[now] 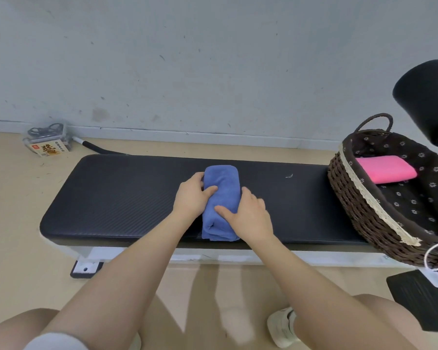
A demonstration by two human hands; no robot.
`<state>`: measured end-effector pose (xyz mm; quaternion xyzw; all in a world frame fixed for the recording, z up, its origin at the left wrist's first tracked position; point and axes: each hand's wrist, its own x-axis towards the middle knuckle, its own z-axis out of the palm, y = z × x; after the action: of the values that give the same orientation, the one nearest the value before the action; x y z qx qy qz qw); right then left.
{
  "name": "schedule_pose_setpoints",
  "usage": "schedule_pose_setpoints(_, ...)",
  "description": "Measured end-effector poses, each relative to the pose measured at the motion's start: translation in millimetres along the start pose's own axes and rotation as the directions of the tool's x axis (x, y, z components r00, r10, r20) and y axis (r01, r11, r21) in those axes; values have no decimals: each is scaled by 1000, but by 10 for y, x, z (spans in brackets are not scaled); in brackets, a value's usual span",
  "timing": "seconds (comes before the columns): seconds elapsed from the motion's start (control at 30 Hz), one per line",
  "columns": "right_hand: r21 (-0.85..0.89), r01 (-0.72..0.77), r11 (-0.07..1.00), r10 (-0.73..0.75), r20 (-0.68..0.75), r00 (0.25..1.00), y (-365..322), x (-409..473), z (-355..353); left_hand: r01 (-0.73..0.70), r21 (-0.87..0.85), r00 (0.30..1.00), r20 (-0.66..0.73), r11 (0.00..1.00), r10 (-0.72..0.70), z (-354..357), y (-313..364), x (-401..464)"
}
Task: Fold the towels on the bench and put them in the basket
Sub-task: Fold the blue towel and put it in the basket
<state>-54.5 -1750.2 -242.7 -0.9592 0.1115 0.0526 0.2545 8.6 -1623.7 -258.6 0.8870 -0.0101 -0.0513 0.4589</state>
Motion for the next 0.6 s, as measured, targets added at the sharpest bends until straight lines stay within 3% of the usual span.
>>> schedule_pose_setpoints(0.17, 7, -95, 995, 94, 58, 994, -22, 54, 99, -35, 104, 999, -12, 994, 36, -16, 20, 42)
schedule_pose_setpoints(0.3, 219, -77, 973, 29, 214, 976, -31, 56, -44, -106, 254, 993, 78, 961, 89, -90, 132, 51)
schedule_pose_setpoints(0.37, 303, -37, 952, -47, 266, 963, 49, 42, -238, -328, 478, 945, 145, 815, 294, -201, 196, 44)
schedule_pose_setpoints(0.4, 312, 3, 950, -92, 269, 959, 117, 32, -335, -461, 542, 886, 234, 703, 401, -265, 229, 36)
schedule_pose_setpoints(0.5, 157, 198, 968, -235, 268, 934, 331, 16, -622, -718, 577, 693, 545, 389, 472, -328, 382, -21)
schedule_pose_setpoints(0.57, 19, 321, 947, -314, 268, 911, 440, 11, -797, -761, 561, 647, 628, 325, 432, -240, 524, -64)
schedule_pose_setpoints(0.6, -65, 366, 928, -336, 273, 901, 477, 7, -891, -759, 544, 651, 640, 358, 409, -185, 613, -90)
